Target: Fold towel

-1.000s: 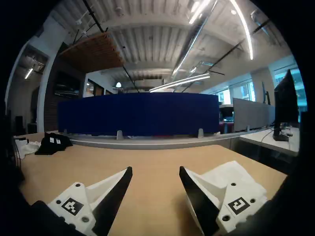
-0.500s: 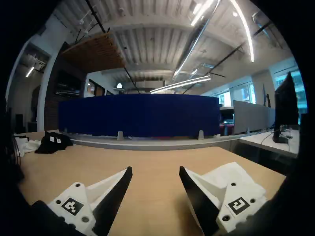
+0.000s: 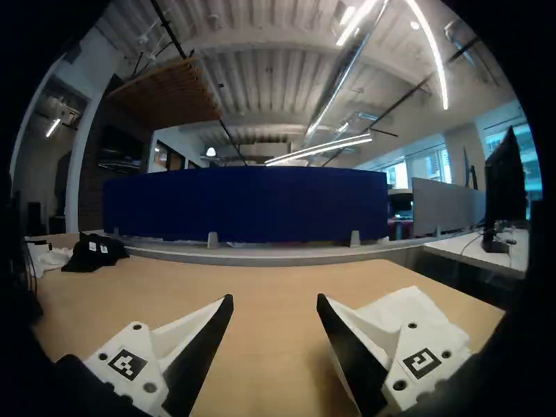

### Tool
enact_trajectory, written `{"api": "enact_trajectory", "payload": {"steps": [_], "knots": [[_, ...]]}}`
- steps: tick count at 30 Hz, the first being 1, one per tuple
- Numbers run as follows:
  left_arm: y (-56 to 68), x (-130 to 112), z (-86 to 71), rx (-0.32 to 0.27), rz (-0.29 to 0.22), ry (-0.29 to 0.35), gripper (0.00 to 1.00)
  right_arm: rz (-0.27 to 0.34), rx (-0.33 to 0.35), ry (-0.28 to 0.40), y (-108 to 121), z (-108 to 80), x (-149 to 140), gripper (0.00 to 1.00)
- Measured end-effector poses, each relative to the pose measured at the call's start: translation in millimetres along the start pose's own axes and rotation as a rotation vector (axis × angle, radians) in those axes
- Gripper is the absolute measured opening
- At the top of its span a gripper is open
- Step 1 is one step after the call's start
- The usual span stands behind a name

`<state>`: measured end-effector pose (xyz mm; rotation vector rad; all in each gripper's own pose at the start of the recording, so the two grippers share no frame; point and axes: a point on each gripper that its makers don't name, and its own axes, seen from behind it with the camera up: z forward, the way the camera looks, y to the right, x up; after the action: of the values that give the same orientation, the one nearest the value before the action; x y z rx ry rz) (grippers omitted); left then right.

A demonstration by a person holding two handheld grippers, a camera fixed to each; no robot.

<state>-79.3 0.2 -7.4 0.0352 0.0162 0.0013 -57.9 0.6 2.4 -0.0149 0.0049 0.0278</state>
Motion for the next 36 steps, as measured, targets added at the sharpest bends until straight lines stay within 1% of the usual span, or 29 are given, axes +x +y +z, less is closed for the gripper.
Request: {"api": "enact_trajectory", "payload": {"steps": [3,7,36], "knots": [[-0.1,-0.2,-0.5,0.000,0.000,0.000,0.76,0.000,0.000,0.000,-0.4,-0.1,-0.4,0.94],[0.0,-0.6,-0.5,0.000,0.000,0.000,0.77,0.000,0.000,0.000,-0.6,-0.1,-0.9,1.00],[-0.8,-6.2,-2.1,0.000,0.000,0.002,0.77,0.000,0.000,0.000,-0.5,-1.0,-1.1,1.00]]}}
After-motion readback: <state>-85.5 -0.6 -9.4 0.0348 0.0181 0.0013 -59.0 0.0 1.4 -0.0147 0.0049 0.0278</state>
